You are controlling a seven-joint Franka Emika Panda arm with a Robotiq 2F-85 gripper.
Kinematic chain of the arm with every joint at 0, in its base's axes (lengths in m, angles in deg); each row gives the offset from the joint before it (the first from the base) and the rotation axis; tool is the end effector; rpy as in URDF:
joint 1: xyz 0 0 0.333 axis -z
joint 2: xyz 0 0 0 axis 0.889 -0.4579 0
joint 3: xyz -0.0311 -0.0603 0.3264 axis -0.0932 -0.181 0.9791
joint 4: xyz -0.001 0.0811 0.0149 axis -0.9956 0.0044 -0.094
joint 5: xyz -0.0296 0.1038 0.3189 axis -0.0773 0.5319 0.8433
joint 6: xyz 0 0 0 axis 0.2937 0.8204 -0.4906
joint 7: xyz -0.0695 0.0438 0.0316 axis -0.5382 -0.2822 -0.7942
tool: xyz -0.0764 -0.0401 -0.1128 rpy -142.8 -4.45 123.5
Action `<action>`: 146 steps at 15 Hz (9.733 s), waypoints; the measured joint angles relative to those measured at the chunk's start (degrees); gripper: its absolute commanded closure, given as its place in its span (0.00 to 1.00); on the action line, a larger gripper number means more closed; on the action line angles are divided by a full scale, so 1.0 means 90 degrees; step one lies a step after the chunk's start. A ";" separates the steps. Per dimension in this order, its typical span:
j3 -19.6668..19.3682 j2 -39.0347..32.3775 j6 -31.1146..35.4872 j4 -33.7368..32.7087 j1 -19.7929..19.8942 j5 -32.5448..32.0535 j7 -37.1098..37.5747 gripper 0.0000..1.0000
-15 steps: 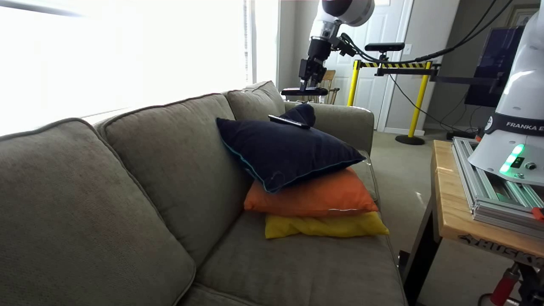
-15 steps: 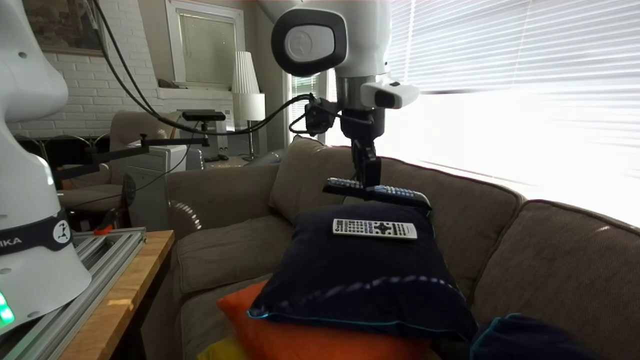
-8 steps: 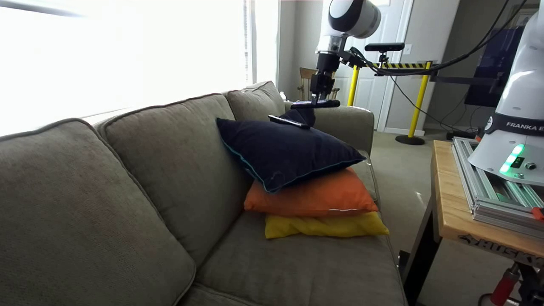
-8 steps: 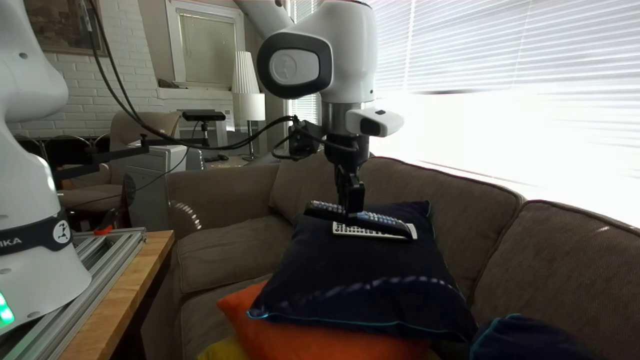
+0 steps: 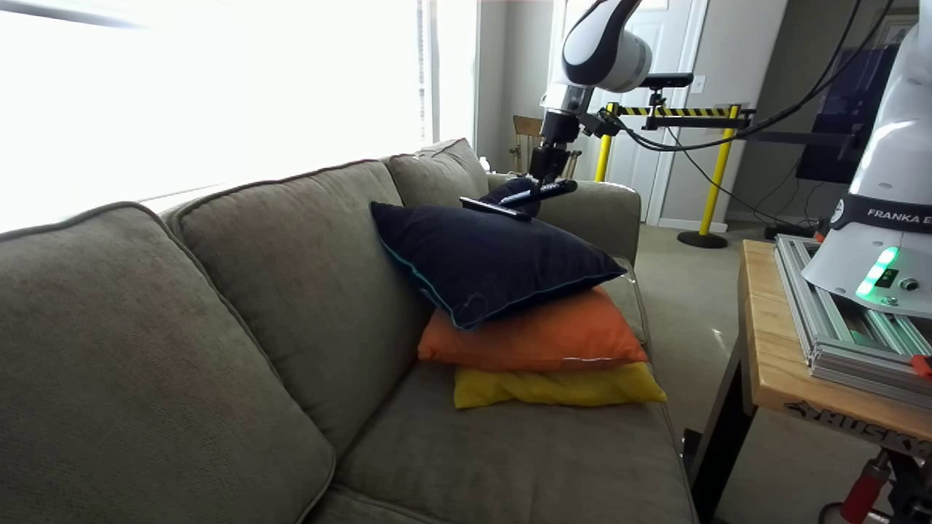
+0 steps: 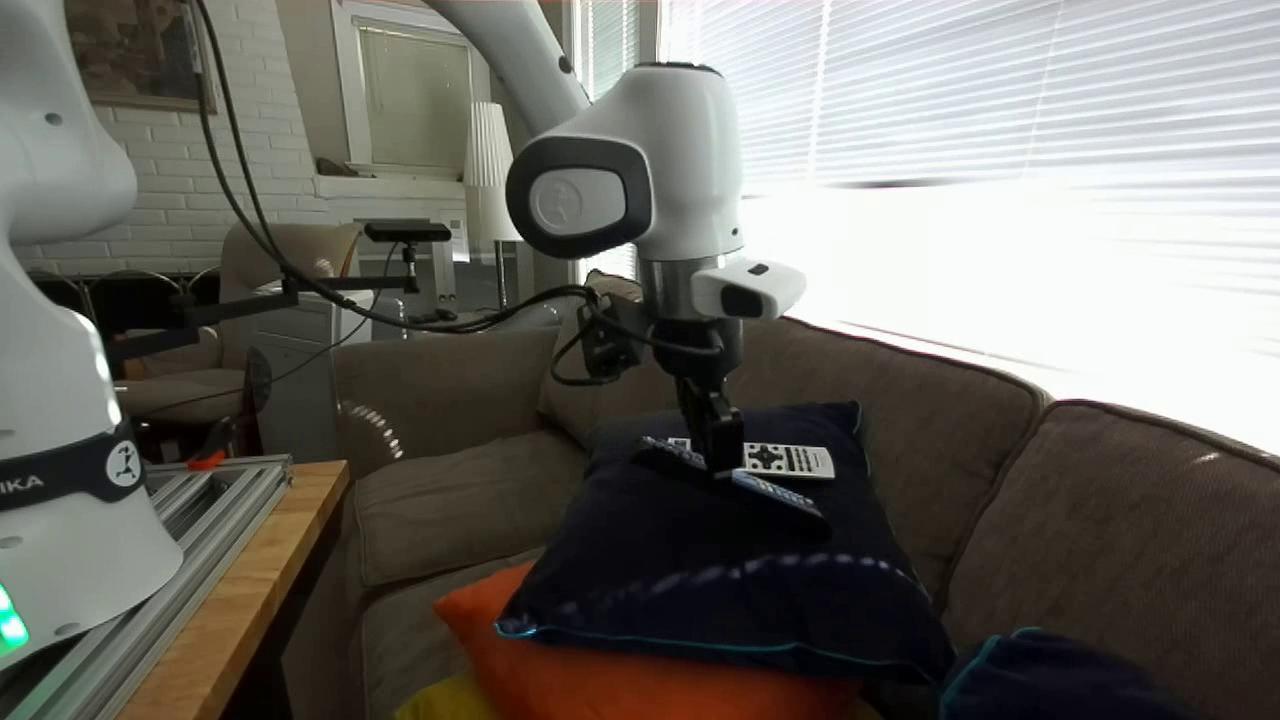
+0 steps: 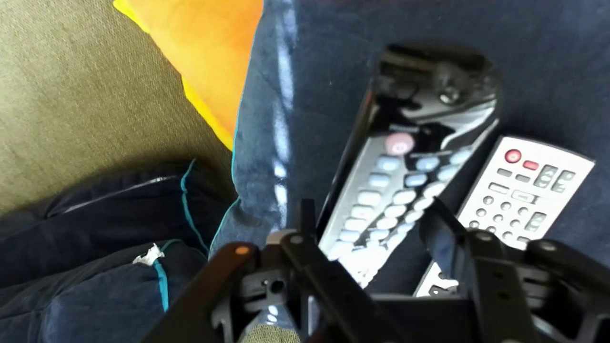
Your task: Move the black button to the right and move the grey button to the left
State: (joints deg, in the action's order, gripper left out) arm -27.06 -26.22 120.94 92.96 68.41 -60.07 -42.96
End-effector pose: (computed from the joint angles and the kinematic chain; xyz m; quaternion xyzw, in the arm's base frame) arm 0.5047 -0.0556 0.2683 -0.9934 0.0485 -0.0937 0.0444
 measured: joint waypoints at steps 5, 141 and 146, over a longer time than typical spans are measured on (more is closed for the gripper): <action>0.0535 -0.0314 0.0577 -0.0032 0.0343 0.0229 -0.0142 0.66; 0.0110 0.1714 -0.4157 -0.1740 -0.0480 -0.0736 -0.0466 0.00; -0.0046 0.2249 -0.4316 -0.1381 -0.0481 -0.0744 -0.0606 0.00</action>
State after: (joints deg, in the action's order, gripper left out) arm -27.47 -5.98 82.09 80.53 64.09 -66.76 -48.42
